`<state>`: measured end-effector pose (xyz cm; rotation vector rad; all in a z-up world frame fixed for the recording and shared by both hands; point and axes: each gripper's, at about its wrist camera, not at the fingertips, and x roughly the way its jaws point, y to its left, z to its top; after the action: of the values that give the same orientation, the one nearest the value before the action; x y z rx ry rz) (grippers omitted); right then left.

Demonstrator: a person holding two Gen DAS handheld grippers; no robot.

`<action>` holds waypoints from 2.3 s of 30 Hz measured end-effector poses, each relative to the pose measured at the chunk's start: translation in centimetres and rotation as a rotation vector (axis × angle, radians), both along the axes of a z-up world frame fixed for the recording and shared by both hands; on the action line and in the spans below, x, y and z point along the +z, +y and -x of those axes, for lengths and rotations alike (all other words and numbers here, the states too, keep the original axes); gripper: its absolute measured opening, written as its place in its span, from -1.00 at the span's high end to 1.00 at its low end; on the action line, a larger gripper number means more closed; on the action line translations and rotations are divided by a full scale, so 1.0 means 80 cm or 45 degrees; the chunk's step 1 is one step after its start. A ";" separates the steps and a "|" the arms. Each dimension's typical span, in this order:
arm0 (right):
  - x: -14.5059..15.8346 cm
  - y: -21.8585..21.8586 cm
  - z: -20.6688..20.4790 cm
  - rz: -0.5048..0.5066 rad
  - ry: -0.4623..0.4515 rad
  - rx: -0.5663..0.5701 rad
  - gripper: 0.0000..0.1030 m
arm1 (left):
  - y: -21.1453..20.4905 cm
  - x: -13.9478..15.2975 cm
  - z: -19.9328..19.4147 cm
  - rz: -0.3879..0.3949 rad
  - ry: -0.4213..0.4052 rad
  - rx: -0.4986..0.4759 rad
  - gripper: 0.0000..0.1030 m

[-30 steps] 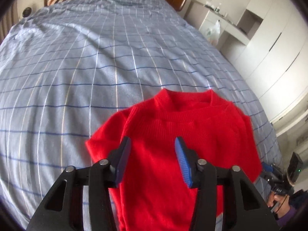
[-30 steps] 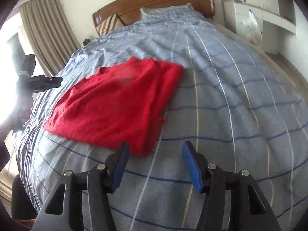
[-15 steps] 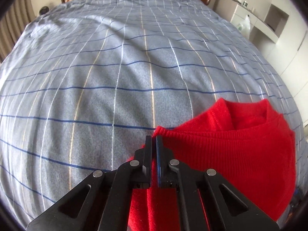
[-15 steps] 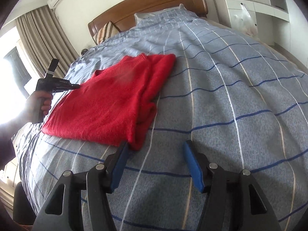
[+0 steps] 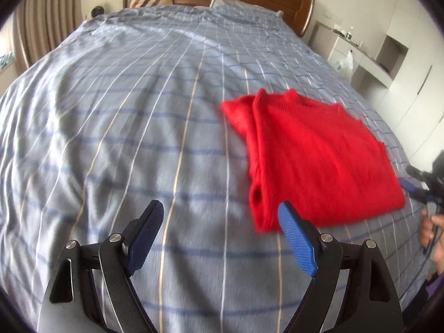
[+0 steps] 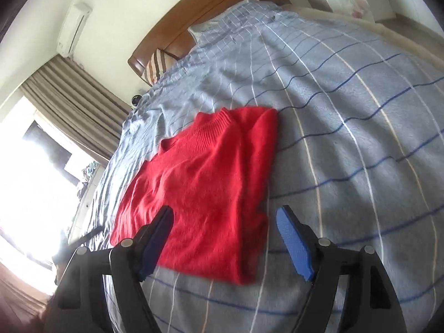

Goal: Fold small clothes

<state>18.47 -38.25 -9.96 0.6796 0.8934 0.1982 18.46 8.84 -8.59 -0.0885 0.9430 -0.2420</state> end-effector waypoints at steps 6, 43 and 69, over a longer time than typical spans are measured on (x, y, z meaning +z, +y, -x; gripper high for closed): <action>-0.016 0.034 -0.046 0.069 0.171 0.044 0.76 | 0.017 -0.036 0.062 -0.030 -0.055 0.069 -0.68; 0.021 0.412 -0.059 0.574 -0.061 0.759 0.24 | 0.042 -0.059 0.093 0.089 -0.242 0.091 -0.82; -0.003 0.218 -0.141 -0.060 0.097 0.237 -0.58 | -0.070 -0.025 -0.149 0.271 0.246 -0.196 -0.94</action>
<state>29.73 -20.83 -10.22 0.6510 1.0284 0.3621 30.36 3.24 -10.56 -0.2392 1.1156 -0.4830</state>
